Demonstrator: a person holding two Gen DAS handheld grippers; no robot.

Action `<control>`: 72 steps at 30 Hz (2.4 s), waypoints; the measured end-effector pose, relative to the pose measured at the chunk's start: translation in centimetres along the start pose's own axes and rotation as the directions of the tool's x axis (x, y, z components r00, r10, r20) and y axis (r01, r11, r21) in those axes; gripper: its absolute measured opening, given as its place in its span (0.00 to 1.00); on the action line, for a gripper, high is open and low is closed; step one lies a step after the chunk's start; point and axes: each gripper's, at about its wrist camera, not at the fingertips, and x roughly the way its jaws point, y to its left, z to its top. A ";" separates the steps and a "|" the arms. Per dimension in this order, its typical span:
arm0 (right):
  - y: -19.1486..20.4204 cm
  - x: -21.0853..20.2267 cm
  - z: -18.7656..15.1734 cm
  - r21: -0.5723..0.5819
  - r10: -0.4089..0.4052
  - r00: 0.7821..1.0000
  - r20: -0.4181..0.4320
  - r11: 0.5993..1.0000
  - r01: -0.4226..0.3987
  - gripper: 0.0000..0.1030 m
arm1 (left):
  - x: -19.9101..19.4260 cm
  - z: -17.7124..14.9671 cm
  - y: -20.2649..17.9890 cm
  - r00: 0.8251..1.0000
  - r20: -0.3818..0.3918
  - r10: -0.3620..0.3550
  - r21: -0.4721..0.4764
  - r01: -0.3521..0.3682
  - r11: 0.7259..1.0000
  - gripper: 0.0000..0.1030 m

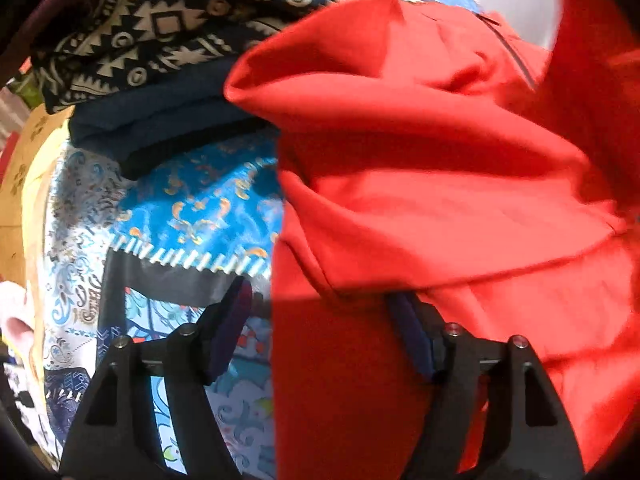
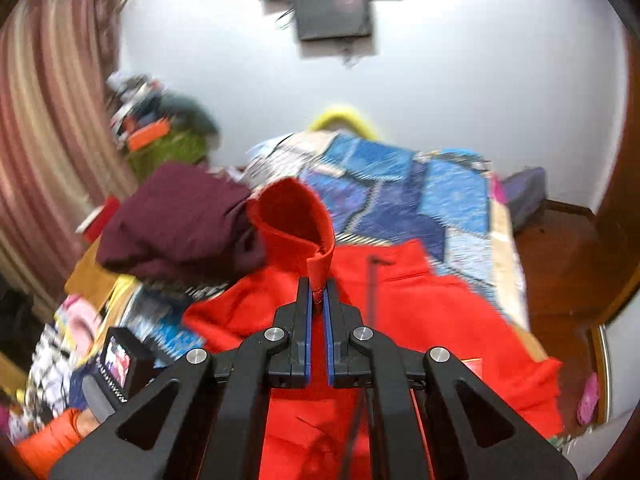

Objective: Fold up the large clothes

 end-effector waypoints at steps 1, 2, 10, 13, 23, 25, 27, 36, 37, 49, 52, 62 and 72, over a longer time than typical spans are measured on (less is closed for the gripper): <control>-1.0 -0.5 0.0 0.024 -0.018 1.000 0.014 1.000 0.018 0.04 | 0.1 0.1 0.0 1.000 0.003 0.014 -0.008 -0.014 1.000 0.69; -2.0 -1.0 0.0 0.046 -0.039 0.999 0.025 0.998 0.037 0.04 | 0.1 0.3 0.2 0.999 0.009 0.034 -0.021 -0.034 0.999 0.69; -8.7 -2.5 -2.8 0.198 -0.140 0.990 0.003 0.971 0.137 0.04 | -0.6 0.2 3.8 0.990 0.059 0.130 -0.173 -0.118 0.978 0.72; -11.0 -2.1 -5.3 0.251 -0.165 0.985 -0.050 0.953 0.172 0.04 | -0.9 -0.7 5.5 0.991 0.064 0.121 -0.232 -0.103 0.967 0.73; -16.2 -1.4 -13.4 0.383 -0.163 0.960 -0.230 0.891 0.243 0.04 | -0.1 -1.3 5.6 0.993 0.030 0.118 -0.264 -0.106 0.959 0.80; -16.4 -1.3 -14.7 0.392 -0.154 0.955 -0.254 0.886 0.247 0.04 | 0.1 -1.5 6.0 0.992 0.032 0.119 -0.269 -0.106 0.957 0.81; -16.3 -1.3 -15.7 0.393 -0.148 0.951 -0.272 0.885 0.250 0.04 | 0.3 -1.5 6.1 0.993 0.027 0.117 -0.273 -0.105 0.956 0.82; -15.9 -2.5 -16.8 0.356 -0.124 0.951 -0.284 0.907 0.225 0.04 | -0.4 -1.8 4.0 0.988 -0.018 0.154 -0.162 -0.155 0.975 0.82; -15.7 -2.6 -16.8 0.355 -0.121 0.952 -0.283 0.909 0.220 0.05 | -0.8 -1.9 3.6 0.987 -0.018 0.157 -0.146 -0.158 0.977 0.82; -16.4 -6.8 -14.2 0.401 -0.146 0.974 -0.171 0.893 0.205 0.21 | -9.6 0.5 -1.0 0.977 0.180 0.111 -0.017 -0.110 0.994 0.82; -16.9 -8.6 -13.4 0.417 -0.190 0.976 -0.110 0.882 0.219 0.44 | -11.7 1.9 -2.2 0.967 0.244 0.069 -0.003 -0.071 0.998 0.82; -20.9 -11.1 -13.3 0.522 -0.297 0.954 -0.048 0.806 0.277 0.70 | -15.8 6.3 -8.5 0.918 0.385 -0.092 0.098 0.059 0.993 0.86; -27.5 -4.5 -18.2 0.722 -0.149 0.966 -0.210 0.643 0.256 0.70 | -11.5 8.2 -15.5 0.946 0.273 -0.174 0.225 0.113 0.968 0.86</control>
